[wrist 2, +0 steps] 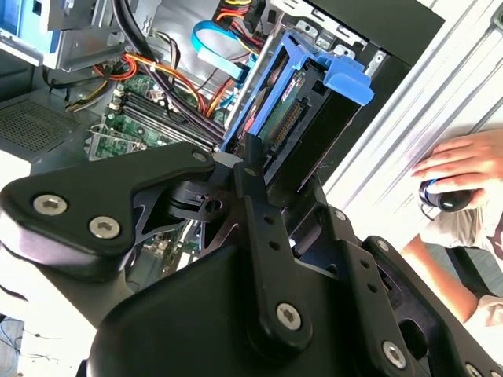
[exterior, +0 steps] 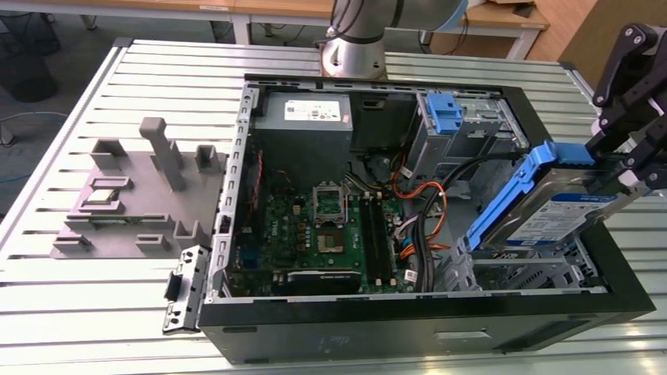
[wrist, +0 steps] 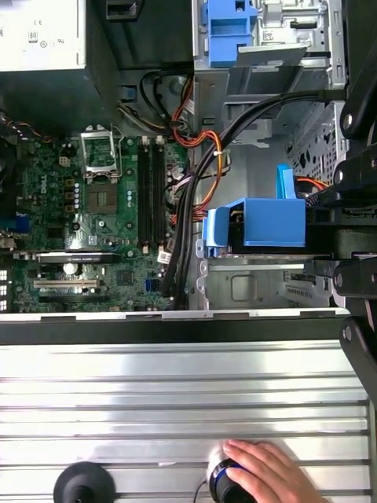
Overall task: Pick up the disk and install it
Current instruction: 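Insert the disk into the insertion slot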
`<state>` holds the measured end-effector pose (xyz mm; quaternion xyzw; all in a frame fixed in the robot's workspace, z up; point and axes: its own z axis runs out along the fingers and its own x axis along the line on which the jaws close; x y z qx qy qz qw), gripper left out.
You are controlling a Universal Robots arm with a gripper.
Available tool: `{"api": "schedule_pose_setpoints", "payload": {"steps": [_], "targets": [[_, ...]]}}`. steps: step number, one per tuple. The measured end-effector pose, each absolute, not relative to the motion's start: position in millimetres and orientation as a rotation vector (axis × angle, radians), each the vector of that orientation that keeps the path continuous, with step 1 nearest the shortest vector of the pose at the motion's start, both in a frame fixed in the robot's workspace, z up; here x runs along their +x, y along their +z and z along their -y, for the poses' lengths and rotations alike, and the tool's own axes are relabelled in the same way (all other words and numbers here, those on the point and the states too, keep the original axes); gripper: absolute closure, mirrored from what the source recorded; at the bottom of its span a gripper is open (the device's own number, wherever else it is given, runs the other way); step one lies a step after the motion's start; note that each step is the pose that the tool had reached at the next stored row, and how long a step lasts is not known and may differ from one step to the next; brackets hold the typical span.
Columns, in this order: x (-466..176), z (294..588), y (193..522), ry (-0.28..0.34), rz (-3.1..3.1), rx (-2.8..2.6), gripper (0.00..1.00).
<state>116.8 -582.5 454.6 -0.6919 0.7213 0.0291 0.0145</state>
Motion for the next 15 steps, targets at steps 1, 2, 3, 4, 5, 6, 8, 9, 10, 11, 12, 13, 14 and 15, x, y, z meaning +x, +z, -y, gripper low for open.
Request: {"api": "schedule_pose_setpoints", "payload": {"steps": [1, 2, 3, 4, 5, 6, 8, 9, 10, 11, 12, 13, 14, 15], "targets": [[117.1, 582.5, 454.4, 0.090, -2.245, -2.154, 0.65], [117.1, 582.5, 453.8, 0.090, -2.245, -2.154, 0.65], [117.1, 582.5, 452.8, 0.090, -2.246, -2.154, 0.65], [117.1, 582.5, 451.9, 0.090, -2.245, -2.154, 0.65], [117.1, 582.5, 451.0, 0.090, -2.245, -2.154, 0.65], [117.1, 582.5, 450.4, 0.090, -2.245, -2.154, 0.65], [117.1, 582.5, 449.2, 0.090, -2.245, -2.154, 0.65], [117.1, 582.5, 448.6, 0.090, -2.245, -2.154, 0.65], [117.1, 582.5, 448.0, 0.090, -2.245, -2.154, 0.65], [117.1, 582.5, 447.6, 0.091, -2.245, -2.154, 0.65], [117.1, 582.5, 447.7, 0.090, -2.245, -2.154, 0.65], [117.1, 582.6, 447.7, 0.090, -2.245, -2.154, 0.65], [117.1, 582.6, 447.7, 0.090, -2.245, -2.154, 0.65], [117.1, 582.5, 447.6, 0.090, -2.245, -2.154, 0.65]]}}
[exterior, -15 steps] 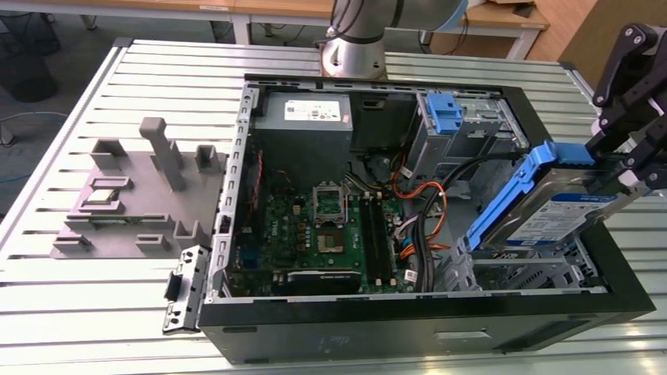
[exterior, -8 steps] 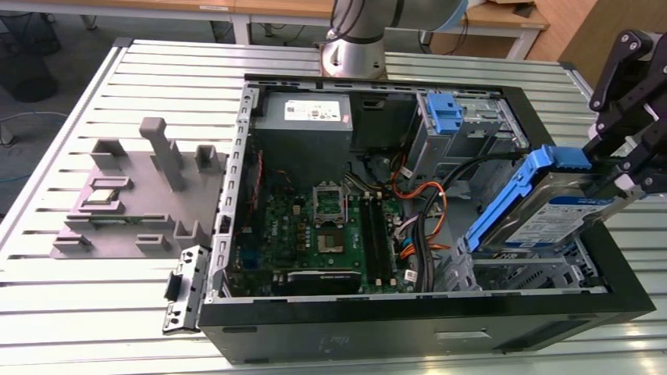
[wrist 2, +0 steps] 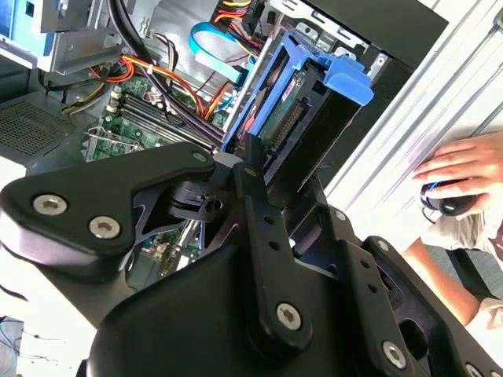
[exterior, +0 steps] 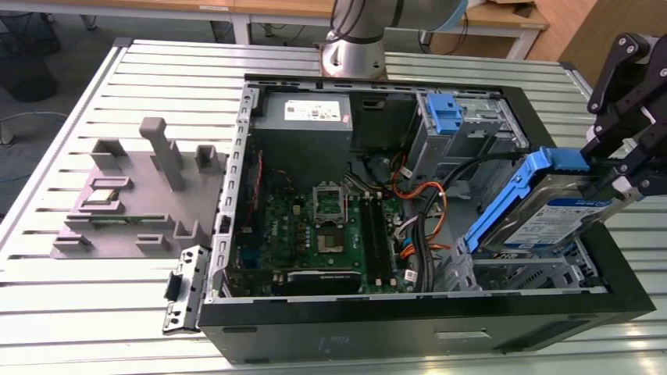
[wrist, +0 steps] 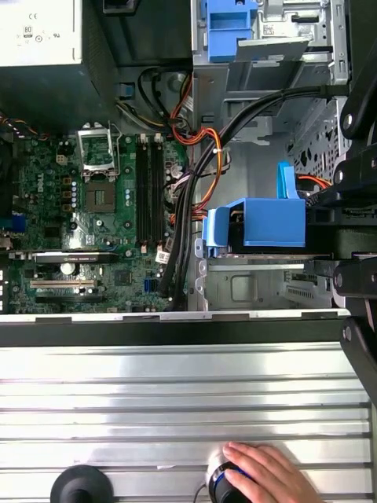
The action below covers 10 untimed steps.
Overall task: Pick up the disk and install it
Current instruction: 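Insert the disk into the insertion slot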
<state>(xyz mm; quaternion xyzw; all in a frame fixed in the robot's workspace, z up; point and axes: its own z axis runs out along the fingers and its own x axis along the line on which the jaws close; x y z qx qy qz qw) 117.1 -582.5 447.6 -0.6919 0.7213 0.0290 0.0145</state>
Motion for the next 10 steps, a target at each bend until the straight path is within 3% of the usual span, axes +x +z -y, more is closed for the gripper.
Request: {"api": "schedule_pose_setpoints", "payload": {"steps": [10], "targets": [[117.0, 582.6, 445.8, 0.090, -2.245, -2.154, 0.65]]}}
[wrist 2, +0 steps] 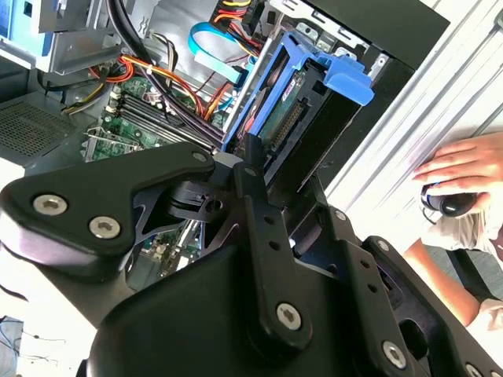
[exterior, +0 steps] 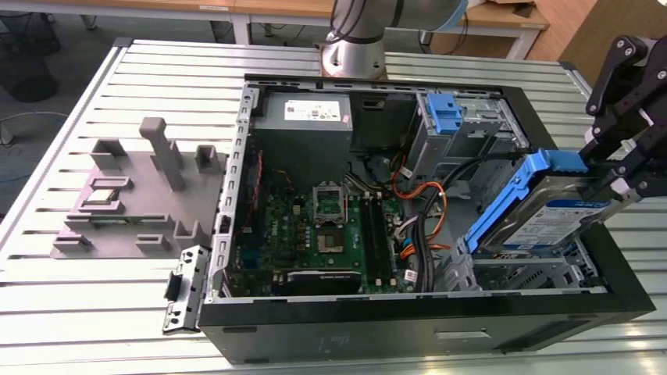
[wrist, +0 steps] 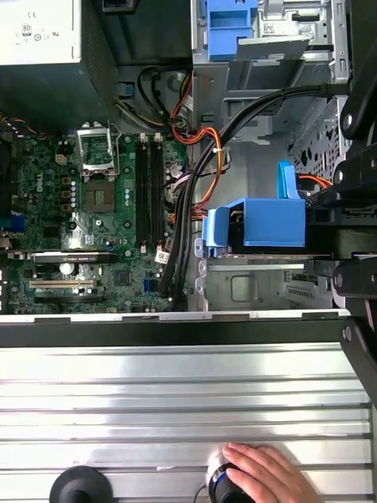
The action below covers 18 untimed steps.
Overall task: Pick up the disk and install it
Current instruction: 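Insert the disk into the insertion slot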
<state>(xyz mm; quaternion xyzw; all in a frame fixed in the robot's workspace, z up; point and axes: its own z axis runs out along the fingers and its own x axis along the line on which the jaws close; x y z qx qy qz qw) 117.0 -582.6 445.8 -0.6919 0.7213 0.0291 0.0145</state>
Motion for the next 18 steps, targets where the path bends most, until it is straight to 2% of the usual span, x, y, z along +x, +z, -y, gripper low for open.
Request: {"api": "schedule_pose_setpoints", "payload": {"steps": [18], "targets": [[114.8, 582.6, 446.6, 0.090, -2.245, -2.154, 0.65]]}}
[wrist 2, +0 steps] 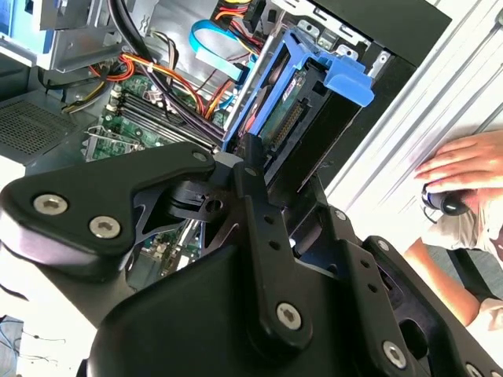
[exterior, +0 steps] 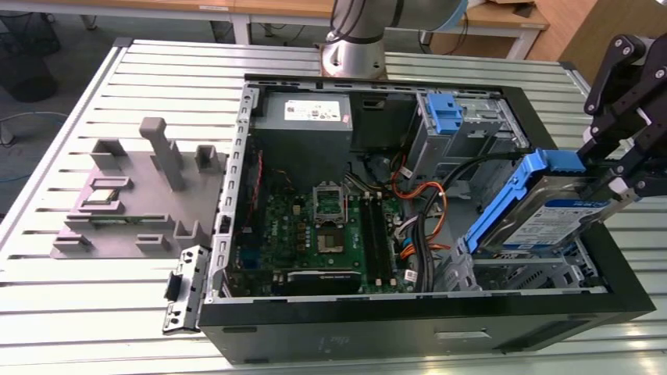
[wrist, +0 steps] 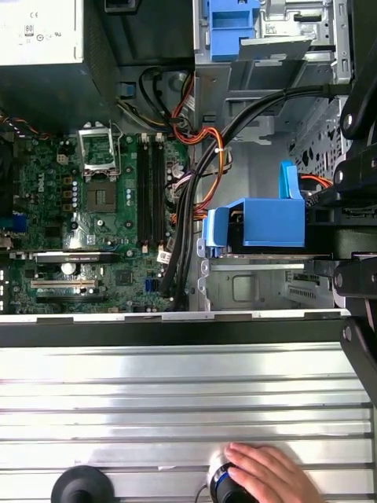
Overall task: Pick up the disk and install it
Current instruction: 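Insert the disk into the insertion slot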
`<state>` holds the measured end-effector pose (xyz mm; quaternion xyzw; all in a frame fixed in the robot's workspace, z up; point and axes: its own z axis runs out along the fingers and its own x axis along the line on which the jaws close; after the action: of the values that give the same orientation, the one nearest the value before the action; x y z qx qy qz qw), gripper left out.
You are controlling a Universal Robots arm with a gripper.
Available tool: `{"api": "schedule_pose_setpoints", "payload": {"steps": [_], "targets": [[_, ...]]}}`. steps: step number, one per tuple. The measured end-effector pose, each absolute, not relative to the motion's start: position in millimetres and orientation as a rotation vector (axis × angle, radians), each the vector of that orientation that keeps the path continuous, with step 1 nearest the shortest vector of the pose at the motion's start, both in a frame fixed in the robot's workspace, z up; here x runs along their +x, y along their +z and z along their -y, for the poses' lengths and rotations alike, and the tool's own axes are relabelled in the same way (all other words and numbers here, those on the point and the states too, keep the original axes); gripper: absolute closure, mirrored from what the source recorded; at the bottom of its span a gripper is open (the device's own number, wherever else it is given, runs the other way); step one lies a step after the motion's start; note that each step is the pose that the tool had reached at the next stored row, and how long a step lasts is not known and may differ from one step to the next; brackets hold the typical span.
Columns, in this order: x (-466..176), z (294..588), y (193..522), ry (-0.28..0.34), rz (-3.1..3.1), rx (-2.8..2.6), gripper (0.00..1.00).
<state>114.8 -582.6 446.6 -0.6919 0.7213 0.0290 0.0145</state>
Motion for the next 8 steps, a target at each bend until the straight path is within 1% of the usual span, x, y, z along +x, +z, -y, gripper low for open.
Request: {"api": "schedule_pose_setpoints", "payload": {"steps": [8], "targets": [[114.8, 582.6, 446.6, 0.105, -2.252, -2.160, 0.65]]}}
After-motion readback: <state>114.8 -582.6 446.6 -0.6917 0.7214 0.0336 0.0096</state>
